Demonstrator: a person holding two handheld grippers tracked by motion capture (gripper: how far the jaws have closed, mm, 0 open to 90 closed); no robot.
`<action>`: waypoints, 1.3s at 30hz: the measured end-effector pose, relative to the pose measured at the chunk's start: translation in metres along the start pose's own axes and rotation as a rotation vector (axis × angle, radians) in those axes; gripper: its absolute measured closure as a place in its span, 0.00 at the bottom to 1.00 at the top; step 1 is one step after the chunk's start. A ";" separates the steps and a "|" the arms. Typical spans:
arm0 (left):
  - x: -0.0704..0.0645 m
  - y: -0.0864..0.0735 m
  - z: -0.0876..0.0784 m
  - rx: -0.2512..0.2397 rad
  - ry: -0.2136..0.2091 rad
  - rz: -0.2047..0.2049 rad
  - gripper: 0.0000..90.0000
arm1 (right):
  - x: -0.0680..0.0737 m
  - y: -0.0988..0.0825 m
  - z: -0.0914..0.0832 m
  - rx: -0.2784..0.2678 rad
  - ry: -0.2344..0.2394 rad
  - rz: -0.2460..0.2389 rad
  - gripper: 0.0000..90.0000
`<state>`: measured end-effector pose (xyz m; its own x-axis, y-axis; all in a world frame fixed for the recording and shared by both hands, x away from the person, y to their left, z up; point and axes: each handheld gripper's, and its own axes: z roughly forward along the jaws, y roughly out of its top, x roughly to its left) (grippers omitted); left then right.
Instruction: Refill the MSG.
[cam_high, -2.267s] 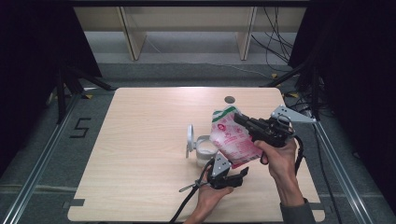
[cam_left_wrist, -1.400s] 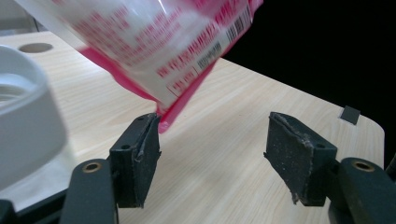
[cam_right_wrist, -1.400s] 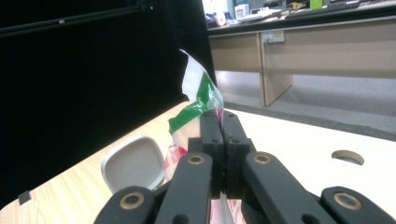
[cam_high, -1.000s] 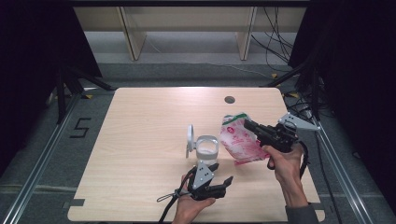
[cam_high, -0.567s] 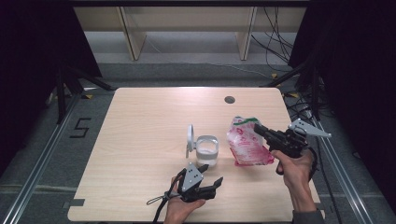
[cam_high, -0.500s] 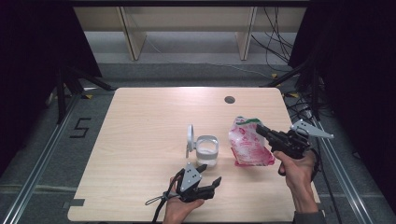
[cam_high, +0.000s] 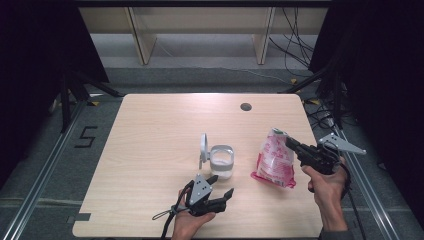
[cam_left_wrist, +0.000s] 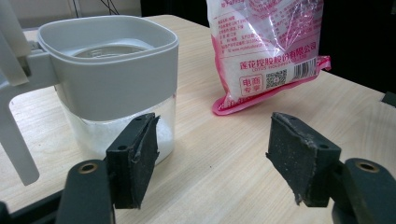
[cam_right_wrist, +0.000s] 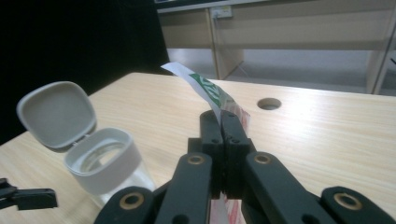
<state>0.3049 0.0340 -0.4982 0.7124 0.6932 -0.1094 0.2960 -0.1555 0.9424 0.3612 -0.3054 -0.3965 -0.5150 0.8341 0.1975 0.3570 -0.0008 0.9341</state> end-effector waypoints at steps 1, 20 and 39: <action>0.000 0.000 0.001 -0.003 -0.004 -0.001 0.36 | -0.002 0.000 -0.001 0.014 -0.005 -0.003 1.00; 0.002 0.001 -0.003 0.005 0.013 0.006 0.34 | -0.010 -0.009 0.007 0.039 -0.064 -0.030 1.00; 0.004 0.001 -0.005 -0.005 0.022 -0.037 0.34 | -0.025 -0.028 0.017 0.108 -0.129 -0.030 1.00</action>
<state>0.3052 0.0403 -0.4966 0.6869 0.7136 -0.1377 0.3186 -0.1254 0.9396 0.3776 -0.3171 -0.4329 -0.4250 0.8966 0.1243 0.4282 0.0782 0.9003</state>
